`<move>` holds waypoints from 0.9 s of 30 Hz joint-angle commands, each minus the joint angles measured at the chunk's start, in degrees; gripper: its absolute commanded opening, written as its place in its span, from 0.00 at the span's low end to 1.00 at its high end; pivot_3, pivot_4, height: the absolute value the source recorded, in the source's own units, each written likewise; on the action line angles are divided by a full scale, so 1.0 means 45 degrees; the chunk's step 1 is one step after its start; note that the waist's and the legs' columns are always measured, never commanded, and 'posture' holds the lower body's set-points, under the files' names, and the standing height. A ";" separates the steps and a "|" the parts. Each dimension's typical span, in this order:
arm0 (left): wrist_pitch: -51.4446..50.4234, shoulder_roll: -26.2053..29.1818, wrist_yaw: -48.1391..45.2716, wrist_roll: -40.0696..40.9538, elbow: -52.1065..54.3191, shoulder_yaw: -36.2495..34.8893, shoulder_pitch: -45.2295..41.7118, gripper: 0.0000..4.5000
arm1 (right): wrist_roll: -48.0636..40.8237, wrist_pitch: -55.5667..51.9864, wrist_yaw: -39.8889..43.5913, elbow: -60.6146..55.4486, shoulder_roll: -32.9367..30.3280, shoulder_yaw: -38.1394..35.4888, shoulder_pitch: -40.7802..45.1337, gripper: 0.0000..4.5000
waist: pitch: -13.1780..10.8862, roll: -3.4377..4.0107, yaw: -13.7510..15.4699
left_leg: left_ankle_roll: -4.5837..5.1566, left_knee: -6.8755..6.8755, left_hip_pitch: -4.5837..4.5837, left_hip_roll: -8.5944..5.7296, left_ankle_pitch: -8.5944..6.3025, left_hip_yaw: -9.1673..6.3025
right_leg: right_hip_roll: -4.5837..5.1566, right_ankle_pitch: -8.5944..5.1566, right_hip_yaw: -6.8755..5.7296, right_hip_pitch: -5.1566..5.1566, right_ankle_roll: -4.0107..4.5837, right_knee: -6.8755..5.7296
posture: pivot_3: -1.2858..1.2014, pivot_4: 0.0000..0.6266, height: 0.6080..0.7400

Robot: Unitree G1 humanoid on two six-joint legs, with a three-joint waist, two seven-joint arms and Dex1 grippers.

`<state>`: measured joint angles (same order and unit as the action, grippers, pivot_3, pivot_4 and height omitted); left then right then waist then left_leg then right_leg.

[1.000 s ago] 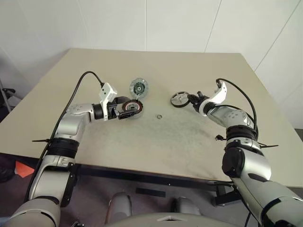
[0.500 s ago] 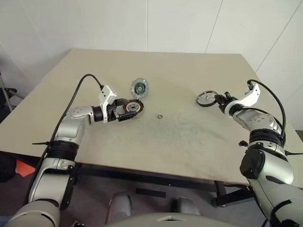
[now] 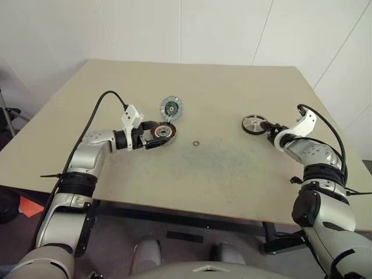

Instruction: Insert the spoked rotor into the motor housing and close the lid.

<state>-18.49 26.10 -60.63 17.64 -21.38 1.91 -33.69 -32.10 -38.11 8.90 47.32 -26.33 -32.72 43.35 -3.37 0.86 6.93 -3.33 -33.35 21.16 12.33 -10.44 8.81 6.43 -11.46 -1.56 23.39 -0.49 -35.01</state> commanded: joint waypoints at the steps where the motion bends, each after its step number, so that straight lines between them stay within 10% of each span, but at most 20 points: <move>1: 0.0187 0.0125 -0.0021 0.0065 0.0315 -0.0185 -0.0222 0.99 | 0.0783 0.1397 -0.0556 -0.0398 -0.0460 0.0255 0.0244 0.60 | 0.0000 0.0000 0.0008 | 0.0000 0.0000 0.0001 -0.0001 0.0000 0.0000 | 0.0000 0.0000 0.0000 0.0002 0.0000 0.0001 | 0.52 0.00 1.00; 10: 0.0134 0.0123 -0.0058 0.0082 0.0294 -0.0175 -0.0223 0.99 | 0.1840 0.3575 0.0030 -0.3333 -0.0298 0.1654 0.0226 0.60 | -0.0002 0.0003 -0.0153 | 0.0000 0.0009 0.0012 -0.0006 0.0000 0.0003 | -0.0001 0.0000 0.0008 0.0019 0.0000 0.0005 | 0.52 0.00 1.00; 19: 0.0062 0.0695 -0.0330 -0.0087 -0.0400 -0.0316 -0.0450 0.99 | 0.3432 0.2985 0.5933 -0.9388 -0.0777 0.8082 -0.1187 0.60 | -0.0002 0.0001 -0.0315 | -0.0003 0.0014 0.0003 0.0063 0.0002 -0.0001 | -0.0045 -0.0001 0.0002 0.0012 0.0007 0.0016 | 0.52 0.00 1.00; 27: 0.1344 0.2054 0.0513 -0.0707 -0.2557 -0.1029 -0.1240 0.99 | 0.4563 0.3586 0.6962 -0.8537 0.1153 1.0287 -0.0250 0.60 | -0.0003 -0.0006 -0.0343 | -0.0027 0.0013 -0.0003 0.0079 0.0015 -0.0009 | -0.0048 0.0015 0.0003 0.0011 0.0033 0.0013 | 0.52 0.00 1.00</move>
<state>-14.13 34.09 -59.01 14.94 -32.23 -0.76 -38.15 -12.02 -23.72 40.11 8.35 -21.87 13.88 40.07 -3.38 0.83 5.39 -3.46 -33.28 21.13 12.68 -10.37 8.78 6.21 -11.40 -1.54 23.44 -0.34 -34.96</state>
